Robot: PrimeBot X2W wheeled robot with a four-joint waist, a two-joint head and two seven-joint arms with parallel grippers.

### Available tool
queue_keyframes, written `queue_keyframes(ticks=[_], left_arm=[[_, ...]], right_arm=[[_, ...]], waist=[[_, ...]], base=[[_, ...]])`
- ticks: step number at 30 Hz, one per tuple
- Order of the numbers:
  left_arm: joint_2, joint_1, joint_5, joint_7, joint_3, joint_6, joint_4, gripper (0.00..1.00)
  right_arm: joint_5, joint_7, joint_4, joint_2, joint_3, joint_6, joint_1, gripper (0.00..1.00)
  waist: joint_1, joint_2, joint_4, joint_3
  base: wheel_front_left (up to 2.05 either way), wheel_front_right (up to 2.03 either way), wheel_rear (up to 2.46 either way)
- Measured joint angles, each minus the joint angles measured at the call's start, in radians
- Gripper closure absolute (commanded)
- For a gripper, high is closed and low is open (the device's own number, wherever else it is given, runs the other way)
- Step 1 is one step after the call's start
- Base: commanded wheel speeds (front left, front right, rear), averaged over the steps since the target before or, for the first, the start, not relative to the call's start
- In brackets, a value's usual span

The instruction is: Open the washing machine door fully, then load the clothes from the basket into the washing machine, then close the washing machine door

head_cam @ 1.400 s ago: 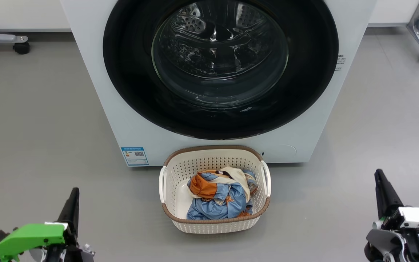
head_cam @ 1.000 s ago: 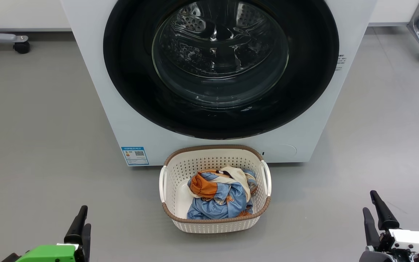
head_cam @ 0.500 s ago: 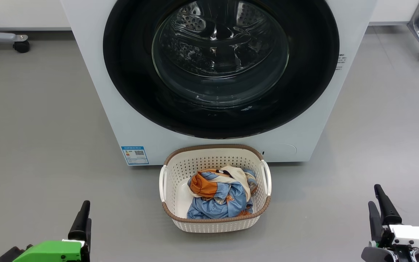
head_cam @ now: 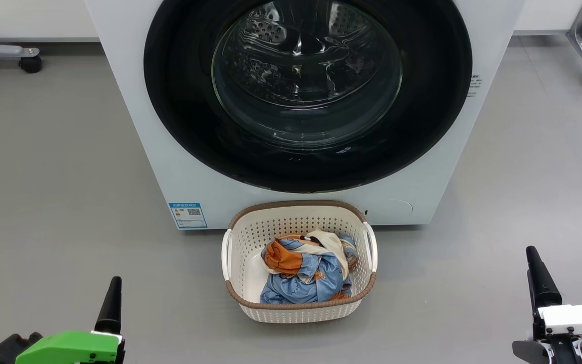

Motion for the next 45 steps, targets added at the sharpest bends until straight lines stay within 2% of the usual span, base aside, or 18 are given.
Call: queue_keyframes(ticks=[19, 30, 40, 45], left_arm=[[0.009, 0.0, 0.281, -0.067, -0.011, 0.0, -0.026, 0.0], [0.03, 0.0, 0.535, -0.109, -0.027, -0.003, -0.053, 0.0], [0.035, 0.0, 0.726, -0.144, -0.056, -0.003, -0.061, 0.0], [0.054, 0.001, 0.84, -0.16, -0.067, -0.005, -0.068, 0.0]], right_arm=[[-0.324, -0.068, -0.067, -0.027, 0.015, 0.0, 0.0, 0.0], [-0.57, -0.11, -0.095, -0.064, 0.064, 0.0, 0.0, 0.0], [-0.749, -0.143, -0.106, -0.086, 0.107, 0.001, 0.0, 0.0], [-0.832, -0.163, -0.107, -0.091, 0.125, 0.001, 0.0, 0.0]], waist=[[0.0, 0.0, 0.004, 0.003], [0.0, 0.0, 0.005, 0.007], [0.0, 0.0, 0.007, 0.004], [0.0, 0.0, 0.007, 0.004]], base=[[0.0, 0.0, 0.0], [0.0, 0.0, 0.0], [0.0, 0.0, 0.0], [0.0, 0.0, 0.0]])
